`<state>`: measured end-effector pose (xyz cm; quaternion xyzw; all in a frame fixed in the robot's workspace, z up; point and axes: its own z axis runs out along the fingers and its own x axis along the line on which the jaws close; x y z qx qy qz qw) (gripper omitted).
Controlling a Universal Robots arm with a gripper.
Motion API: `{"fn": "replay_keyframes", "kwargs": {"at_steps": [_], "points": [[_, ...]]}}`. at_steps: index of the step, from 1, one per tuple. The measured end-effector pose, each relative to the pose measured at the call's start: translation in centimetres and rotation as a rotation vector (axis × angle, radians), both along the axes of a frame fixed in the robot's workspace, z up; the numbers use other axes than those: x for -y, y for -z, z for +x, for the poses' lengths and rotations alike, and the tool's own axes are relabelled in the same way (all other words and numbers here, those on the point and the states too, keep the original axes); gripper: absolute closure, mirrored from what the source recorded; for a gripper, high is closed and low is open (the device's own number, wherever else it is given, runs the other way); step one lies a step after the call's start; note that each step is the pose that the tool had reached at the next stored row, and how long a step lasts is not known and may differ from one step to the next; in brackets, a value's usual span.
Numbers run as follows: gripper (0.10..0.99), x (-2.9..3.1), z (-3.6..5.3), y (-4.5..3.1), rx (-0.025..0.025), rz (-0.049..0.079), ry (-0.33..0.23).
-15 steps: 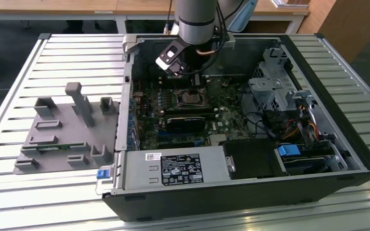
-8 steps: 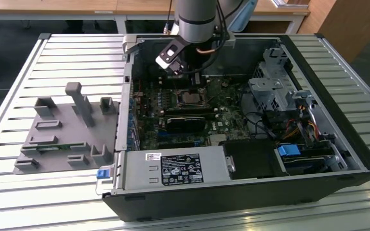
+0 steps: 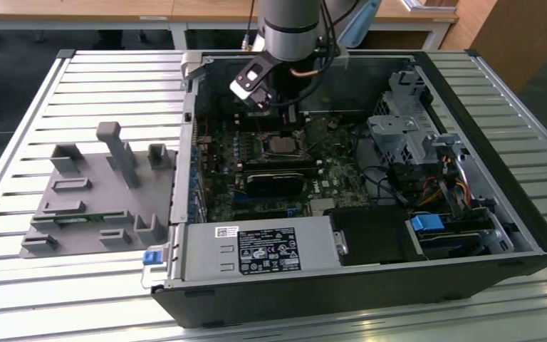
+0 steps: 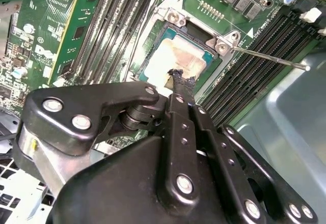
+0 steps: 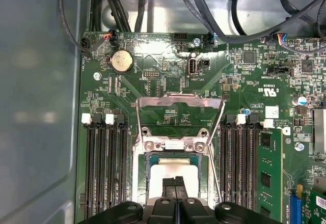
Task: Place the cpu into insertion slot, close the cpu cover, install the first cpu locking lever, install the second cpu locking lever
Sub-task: 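Close the cpu cover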
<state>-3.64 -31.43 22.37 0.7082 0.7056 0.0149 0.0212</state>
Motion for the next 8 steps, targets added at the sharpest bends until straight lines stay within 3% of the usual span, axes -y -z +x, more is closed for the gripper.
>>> {"fn": "replay_keyframes", "kwargs": {"at_steps": [8], "points": [[0.980, 0.00, 0.00, -0.83, 0.0000, 0.000, 0.000]]}}
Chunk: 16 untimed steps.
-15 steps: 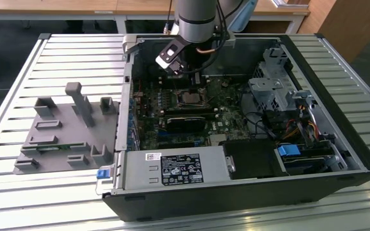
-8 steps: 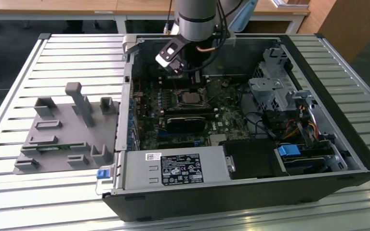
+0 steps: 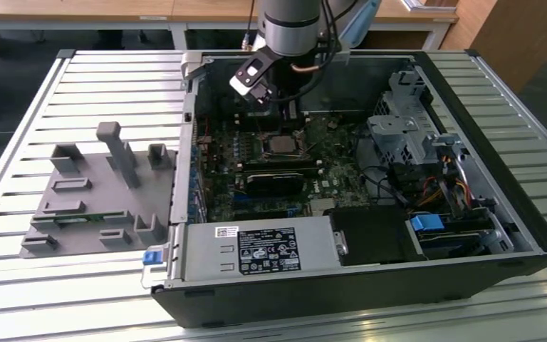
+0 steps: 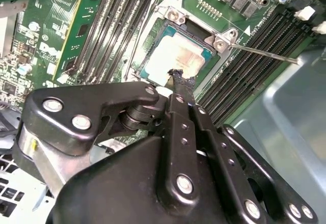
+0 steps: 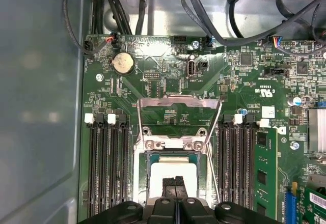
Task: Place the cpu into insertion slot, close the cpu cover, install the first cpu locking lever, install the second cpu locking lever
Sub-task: 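Close the cpu cover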
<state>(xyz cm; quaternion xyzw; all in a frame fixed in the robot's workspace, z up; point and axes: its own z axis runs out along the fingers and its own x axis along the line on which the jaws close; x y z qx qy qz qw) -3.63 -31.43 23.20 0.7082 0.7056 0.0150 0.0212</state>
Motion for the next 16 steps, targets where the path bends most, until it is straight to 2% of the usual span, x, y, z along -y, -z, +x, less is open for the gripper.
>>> {"fn": "replay_keyframes", "kwargs": {"at_steps": [2, 11, 14, 16], "points": [[0.980, 0.00, 0.00, -0.21, -0.0001, 0.001, 0.000], [0.980, 0.25, 0.00, -0.22, 0.0001, 0.002, 0.000], [0.980, 0.25, 0.28, -0.27, -0.0002, 0.002, 0.000], [0.980, 0.25, 0.29, -0.74, -0.0001, 0.003, 0.000]]}}
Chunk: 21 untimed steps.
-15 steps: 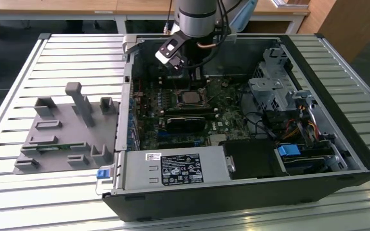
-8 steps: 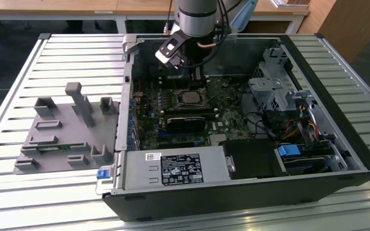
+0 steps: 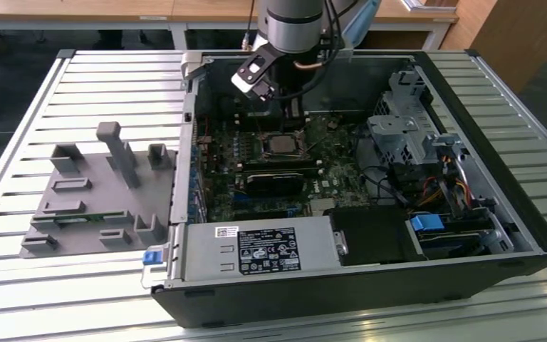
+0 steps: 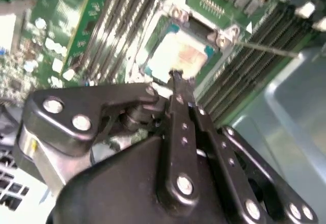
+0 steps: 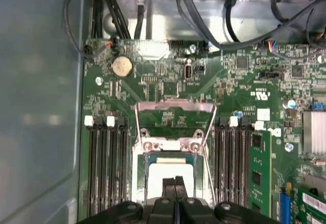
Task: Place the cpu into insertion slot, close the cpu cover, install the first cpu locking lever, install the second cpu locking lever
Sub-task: 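Close the cpu cover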
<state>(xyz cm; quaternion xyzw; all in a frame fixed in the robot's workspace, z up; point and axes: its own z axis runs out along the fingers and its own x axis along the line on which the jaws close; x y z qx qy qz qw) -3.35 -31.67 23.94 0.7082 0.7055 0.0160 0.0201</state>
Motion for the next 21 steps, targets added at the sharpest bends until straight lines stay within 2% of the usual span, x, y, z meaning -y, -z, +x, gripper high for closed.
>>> {"fn": "replay_keyframes", "kwargs": {"at_steps": [3, 6, 11, 16, 21], "points": [[0.980, 0.00, 0.06, -0.62, 0.0000, 0.000, 0.000], [0.980, 0.00, 0.22, -0.74, 0.0000, 0.000, 0.000], [0.980, 0.00, 1.38, -0.76, -0.0015, 0.000, 0.000], [0.980, 0.00, 1.56, -1.47, -0.0020, 0.000, 0.000], [0.980, 0.00, 2.49, -1.52, -0.0026, 0.000, 0.000]]}}
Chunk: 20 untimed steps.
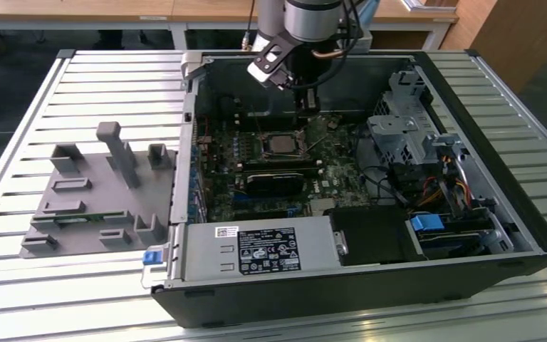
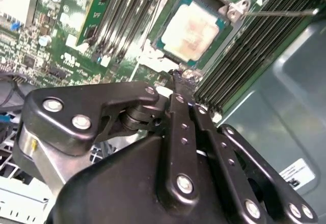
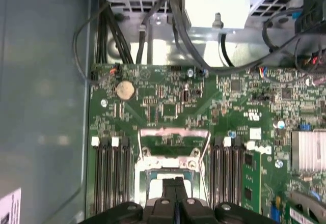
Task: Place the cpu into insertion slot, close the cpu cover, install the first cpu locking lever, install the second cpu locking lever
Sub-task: 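Close the cpu cover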
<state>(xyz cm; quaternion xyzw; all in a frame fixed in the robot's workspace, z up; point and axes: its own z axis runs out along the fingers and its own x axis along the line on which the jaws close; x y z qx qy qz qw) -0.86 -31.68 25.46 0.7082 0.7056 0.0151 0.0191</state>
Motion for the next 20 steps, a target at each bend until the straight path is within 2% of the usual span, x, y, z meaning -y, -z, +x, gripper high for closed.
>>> {"fn": "replay_keyframes", "kwargs": {"at_steps": [3, 8, 12, 20], "points": [[0.980, 0.00, 0.40, -0.08, -0.0020, 0.000, 0.000], [0.980, 0.00, 0.53, -0.85, -0.0025, 0.000, 0.000], [0.980, 0.00, 1.03, -0.86, -0.0033, 0.000, 0.000], [0.980, 0.00, 2.56, -0.87, -0.0124, 0.000, 0.000]]}}
